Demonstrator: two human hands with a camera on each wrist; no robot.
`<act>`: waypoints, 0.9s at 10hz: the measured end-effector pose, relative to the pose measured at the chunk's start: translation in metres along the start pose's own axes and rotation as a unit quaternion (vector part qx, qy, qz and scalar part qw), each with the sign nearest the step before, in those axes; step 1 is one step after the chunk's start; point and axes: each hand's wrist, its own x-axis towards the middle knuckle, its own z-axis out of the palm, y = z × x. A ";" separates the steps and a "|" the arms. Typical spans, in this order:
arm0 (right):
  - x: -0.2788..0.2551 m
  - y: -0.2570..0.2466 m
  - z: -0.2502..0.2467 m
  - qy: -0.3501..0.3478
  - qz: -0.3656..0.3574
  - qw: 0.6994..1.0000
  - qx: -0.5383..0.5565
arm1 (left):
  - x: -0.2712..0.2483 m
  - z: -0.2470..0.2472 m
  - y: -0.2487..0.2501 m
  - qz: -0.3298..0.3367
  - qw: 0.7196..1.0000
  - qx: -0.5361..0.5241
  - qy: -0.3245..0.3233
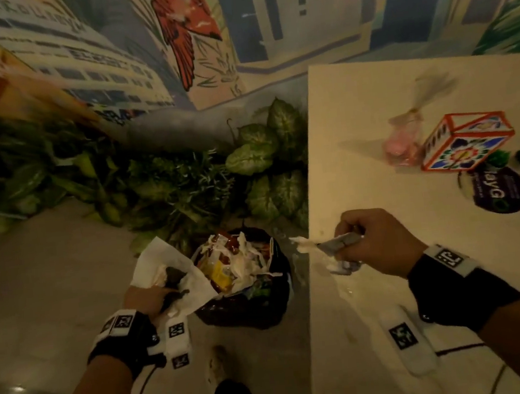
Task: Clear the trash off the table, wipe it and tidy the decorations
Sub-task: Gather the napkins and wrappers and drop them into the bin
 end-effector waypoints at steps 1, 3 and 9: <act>0.023 -0.027 0.055 0.005 0.006 1.000 -0.017 | -0.029 -0.026 0.036 -0.003 0.998 0.056 -0.035; 0.065 -0.045 0.170 -0.003 0.088 0.996 -0.027 | -0.004 -0.040 0.050 0.033 0.981 0.165 -0.096; 0.178 0.081 0.341 -0.113 0.291 0.943 -0.113 | 0.117 0.089 0.047 0.121 0.952 0.253 -0.126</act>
